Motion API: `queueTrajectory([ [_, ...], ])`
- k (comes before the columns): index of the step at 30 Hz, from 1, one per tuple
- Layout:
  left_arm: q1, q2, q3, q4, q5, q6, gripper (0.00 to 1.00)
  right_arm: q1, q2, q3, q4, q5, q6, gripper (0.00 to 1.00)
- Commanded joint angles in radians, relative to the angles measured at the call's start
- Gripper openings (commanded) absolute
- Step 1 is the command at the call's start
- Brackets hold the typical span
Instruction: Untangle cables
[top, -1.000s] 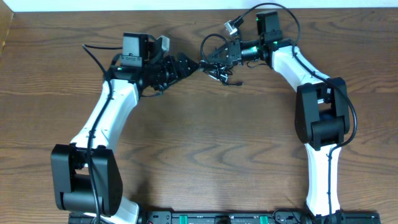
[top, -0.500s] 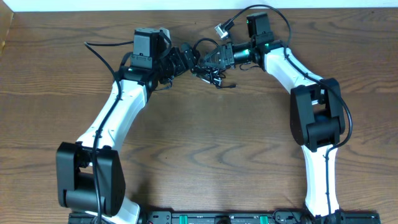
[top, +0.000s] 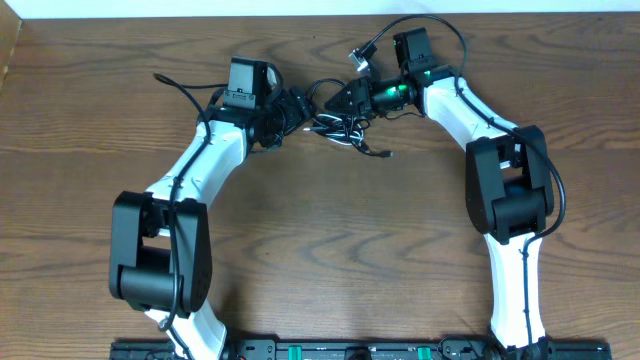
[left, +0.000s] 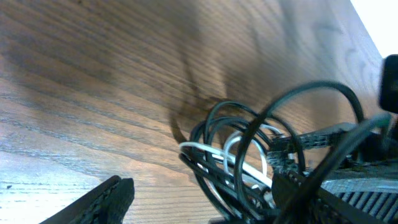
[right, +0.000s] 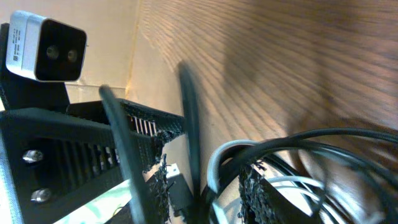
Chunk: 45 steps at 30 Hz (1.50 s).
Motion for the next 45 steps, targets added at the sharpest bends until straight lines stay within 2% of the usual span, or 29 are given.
queueTrajectory([
  [1,0.0,0.063,-0.003,-0.004,-0.012,-0.005,0.78,-0.005,0.004,0.004,-0.014,0.047,-0.032,0.37],
  [4,0.0,0.099,-0.003,-0.005,-0.009,-0.004,0.74,-0.006,0.004,0.004,-0.055,0.101,-0.069,0.37],
  [8,0.0,0.116,-0.003,-0.006,-0.009,-0.004,0.48,-0.011,0.004,0.004,-0.107,0.195,-0.105,0.34],
  [11,0.0,0.115,-0.003,-0.013,-0.009,-0.004,0.4,-0.021,0.004,0.004,-0.143,0.277,-0.107,0.22],
  [13,0.0,0.115,-0.003,-0.025,-0.009,0.002,0.36,-0.027,0.004,0.004,-0.157,0.309,-0.13,0.18],
  [16,0.0,0.116,-0.003,-0.043,-0.01,0.02,0.34,-0.037,0.004,0.004,-0.164,0.338,-0.14,0.07],
  [19,0.0,0.116,-0.003,-0.051,-0.009,0.019,0.32,-0.036,0.004,0.004,-0.163,0.338,-0.143,0.07],
  [24,0.0,0.117,-0.003,-0.053,-0.01,0.019,0.33,-0.032,-0.006,0.017,-0.184,0.313,-0.169,0.2],
  [26,0.0,0.117,-0.003,-0.053,-0.01,0.019,0.33,-0.032,-0.021,0.053,-0.242,0.278,-0.195,0.23],
  [30,0.0,0.117,-0.003,-0.053,-0.02,0.019,0.37,-0.023,-0.041,0.131,-0.373,0.277,-0.272,0.27],
  [32,0.0,0.117,-0.003,-0.053,-0.02,0.02,0.39,-0.015,-0.046,0.161,-0.434,0.278,-0.273,0.26],
  [33,0.0,0.117,-0.003,-0.053,-0.02,0.027,0.43,-0.011,-0.046,0.172,-0.464,0.278,-0.273,0.24],
  [34,0.0,0.115,-0.003,-0.054,-0.016,0.042,0.5,-0.008,-0.046,0.177,-0.483,0.278,-0.274,0.21],
  [35,0.0,0.109,-0.003,-0.057,-0.016,0.063,0.7,-0.004,-0.047,0.182,-0.504,0.277,-0.274,0.12],
  [36,0.001,0.098,0.002,-0.066,-0.022,0.093,0.77,0.0,-0.047,0.183,-0.519,0.276,-0.274,0.05],
  [37,0.001,0.088,0.011,-0.082,-0.033,0.117,0.79,0.003,-0.049,0.183,-0.529,0.277,-0.274,0.01],
  [42,0.005,0.021,0.099,-0.235,-0.138,0.164,0.8,0.024,-0.049,0.183,-0.621,0.278,-0.282,0.01],
  [45,0.008,0.008,0.143,-0.315,-0.155,0.197,0.8,0.053,-0.047,0.182,-0.769,0.332,-0.291,0.01],
])
